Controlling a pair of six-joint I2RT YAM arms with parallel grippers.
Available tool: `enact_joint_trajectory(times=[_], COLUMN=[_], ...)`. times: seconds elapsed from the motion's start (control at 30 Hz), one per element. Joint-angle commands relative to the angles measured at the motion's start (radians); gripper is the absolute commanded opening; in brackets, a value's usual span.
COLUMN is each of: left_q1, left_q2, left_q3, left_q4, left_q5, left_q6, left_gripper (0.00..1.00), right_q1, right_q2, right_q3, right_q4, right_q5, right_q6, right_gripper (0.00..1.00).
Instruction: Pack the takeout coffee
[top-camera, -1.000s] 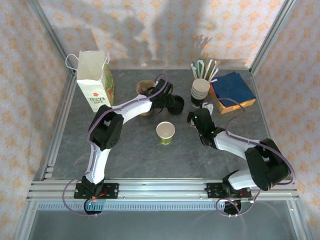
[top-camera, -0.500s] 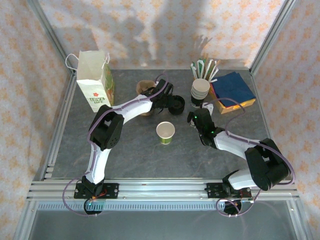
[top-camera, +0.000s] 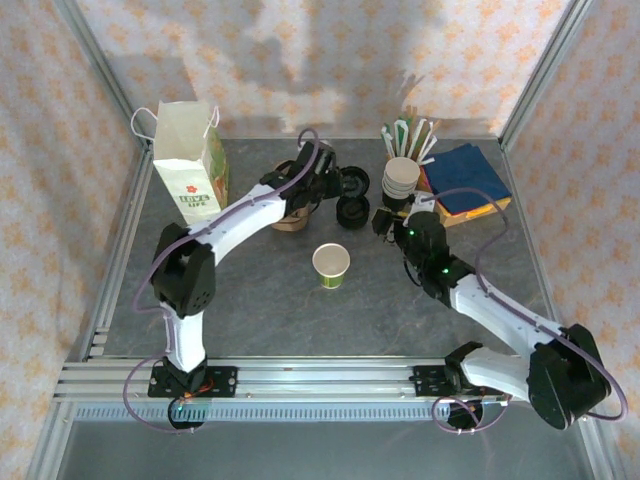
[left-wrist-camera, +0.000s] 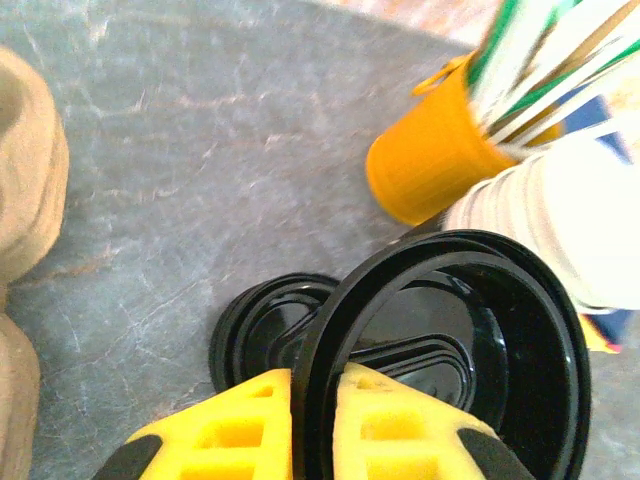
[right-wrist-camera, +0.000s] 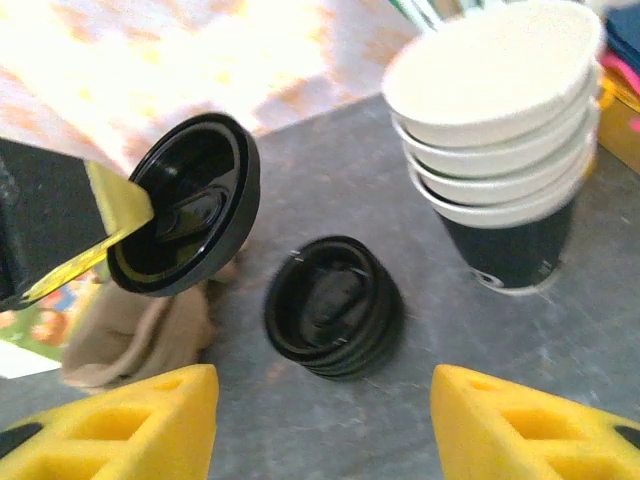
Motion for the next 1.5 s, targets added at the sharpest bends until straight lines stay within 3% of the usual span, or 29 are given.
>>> enact_joint_trajectory(times=[0.0, 0.2, 0.3, 0.47, 0.57, 0.67, 0.8, 0.93, 1.47], left_q1=[-0.003, 0.024, 0.062, 0.115, 0.125, 0.131, 0.133, 0.134, 0.126], left_q2=[-0.072, -0.248, -0.359, -0.521, -0.587, -0.627, -0.660, -0.662, -0.644], left_q3=[-0.026, -0.145, -0.239, -0.324, -0.345, -0.351, -0.356, -0.357, -0.341], left_q4=[-0.044, -0.094, -0.096, -0.203, -0.265, -0.323, -0.397, -0.446, -0.494], left_q5=[-0.016, -0.007, 0.047, 0.085, 0.130, 0.170, 0.175, 0.207, 0.268], left_q6=[0.015, 0.050, 0.046, 0.073, 0.091, 0.100, 0.074, 0.080, 0.078], left_gripper=[0.12, 0.12, 0.12, 0.11, 0.11, 0.11, 0.10, 0.02, 0.00], right_q1=[-0.003, -0.003, 0.004, 0.070, 0.140, 0.226, 0.244, 0.272, 0.319], right_q2=[-0.052, -0.104, -0.104, -0.098, -0.091, -0.057, 0.005, 0.017, 0.040], right_q3=[0.043, 0.057, 0.065, 0.063, 0.035, 0.031, 0.106, 0.114, 0.214], right_q4=[-0.022, 0.017, 0.037, 0.116, 0.152, 0.216, 0.174, 0.174, -0.002], right_q5=[-0.107, -0.218, -0.360, -0.337, -0.426, -0.318, -0.306, -0.317, -0.365], right_q6=[-0.083, -0.258, -0.428, -0.692, -1.017, -1.215, -1.323, -1.456, -1.613], right_gripper=[0.59, 0.60, 0.60, 0.58, 0.55, 0.54, 0.53, 0.53, 0.50])
